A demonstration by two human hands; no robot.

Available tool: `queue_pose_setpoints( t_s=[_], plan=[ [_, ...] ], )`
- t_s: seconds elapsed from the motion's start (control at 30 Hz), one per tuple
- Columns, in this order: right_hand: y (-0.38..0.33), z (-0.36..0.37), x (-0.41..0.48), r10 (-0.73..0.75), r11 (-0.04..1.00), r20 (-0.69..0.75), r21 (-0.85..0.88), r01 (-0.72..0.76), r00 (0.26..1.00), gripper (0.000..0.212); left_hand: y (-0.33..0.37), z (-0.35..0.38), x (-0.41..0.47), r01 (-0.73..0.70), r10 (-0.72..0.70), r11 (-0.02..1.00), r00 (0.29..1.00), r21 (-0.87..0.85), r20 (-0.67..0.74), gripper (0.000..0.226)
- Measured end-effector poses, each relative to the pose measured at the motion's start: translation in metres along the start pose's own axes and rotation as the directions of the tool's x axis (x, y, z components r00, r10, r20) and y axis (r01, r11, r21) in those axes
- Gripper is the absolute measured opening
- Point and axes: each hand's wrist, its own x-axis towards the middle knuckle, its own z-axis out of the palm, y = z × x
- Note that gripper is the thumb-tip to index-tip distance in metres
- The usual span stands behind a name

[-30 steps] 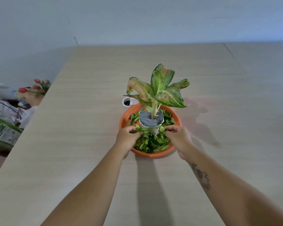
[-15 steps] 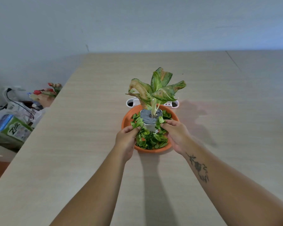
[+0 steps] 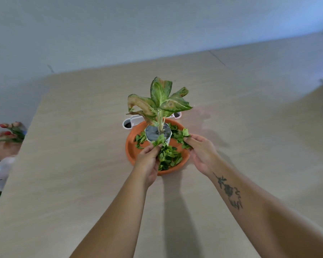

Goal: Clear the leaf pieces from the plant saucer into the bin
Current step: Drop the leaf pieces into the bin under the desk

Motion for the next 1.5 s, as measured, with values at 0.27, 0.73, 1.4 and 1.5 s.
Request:
queue_pose_setpoints(
  t_s=[0.27,0.73,1.4,1.5],
  plan=[
    [0.004,-0.043,-0.044,-0.131,0.983,-0.172,0.108,0.150,0.976,0.015,-0.029,0.037,-0.009,0.071,-0.082,0.996,0.973,0.061,0.215,0.013],
    [-0.008,-0.226,-0.164,-0.163,0.913,-0.476,0.258,0.315,0.864,0.013,-0.155,0.162,-0.093,0.283,-0.387,0.916,0.808,0.284,0.444,0.020],
    [0.072,-0.483,-0.290,0.106,0.898,-0.663,0.384,0.215,0.741,0.012,-0.400,0.245,-0.220,0.386,-0.584,0.780,0.733,0.492,0.350,0.008],
    [0.101,-0.507,-0.275,0.140,0.908,-0.664,0.381,0.172,0.734,0.015,-0.429,0.240,-0.204,0.379,-0.587,0.756,0.753,0.533,0.297,0.007]
  ],
)
